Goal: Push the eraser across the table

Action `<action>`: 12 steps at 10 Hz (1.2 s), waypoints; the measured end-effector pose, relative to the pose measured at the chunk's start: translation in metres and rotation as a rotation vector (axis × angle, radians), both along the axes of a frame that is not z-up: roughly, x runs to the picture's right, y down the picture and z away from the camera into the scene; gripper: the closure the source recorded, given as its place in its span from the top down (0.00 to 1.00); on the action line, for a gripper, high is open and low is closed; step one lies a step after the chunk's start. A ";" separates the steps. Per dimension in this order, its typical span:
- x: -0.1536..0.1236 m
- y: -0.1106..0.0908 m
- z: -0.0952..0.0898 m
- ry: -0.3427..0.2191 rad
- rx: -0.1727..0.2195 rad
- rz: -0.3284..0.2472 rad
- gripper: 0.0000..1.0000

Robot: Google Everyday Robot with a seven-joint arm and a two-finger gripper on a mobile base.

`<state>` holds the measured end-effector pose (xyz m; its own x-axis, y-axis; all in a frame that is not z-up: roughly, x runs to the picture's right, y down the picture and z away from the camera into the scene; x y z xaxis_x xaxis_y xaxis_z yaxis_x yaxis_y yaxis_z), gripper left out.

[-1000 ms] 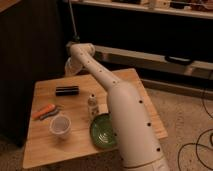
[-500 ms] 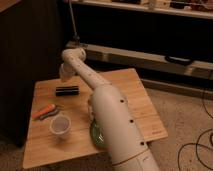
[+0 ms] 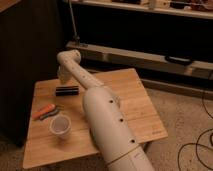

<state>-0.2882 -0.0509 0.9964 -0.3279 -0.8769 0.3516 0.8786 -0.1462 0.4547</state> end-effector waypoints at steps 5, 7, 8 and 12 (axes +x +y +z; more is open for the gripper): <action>0.012 0.016 0.024 0.095 -0.036 -0.015 0.00; 0.021 0.019 0.026 0.112 -0.059 -0.028 0.00; 0.024 0.019 0.023 0.106 -0.072 -0.036 0.00; 0.032 0.040 0.003 0.068 -0.139 -0.077 0.00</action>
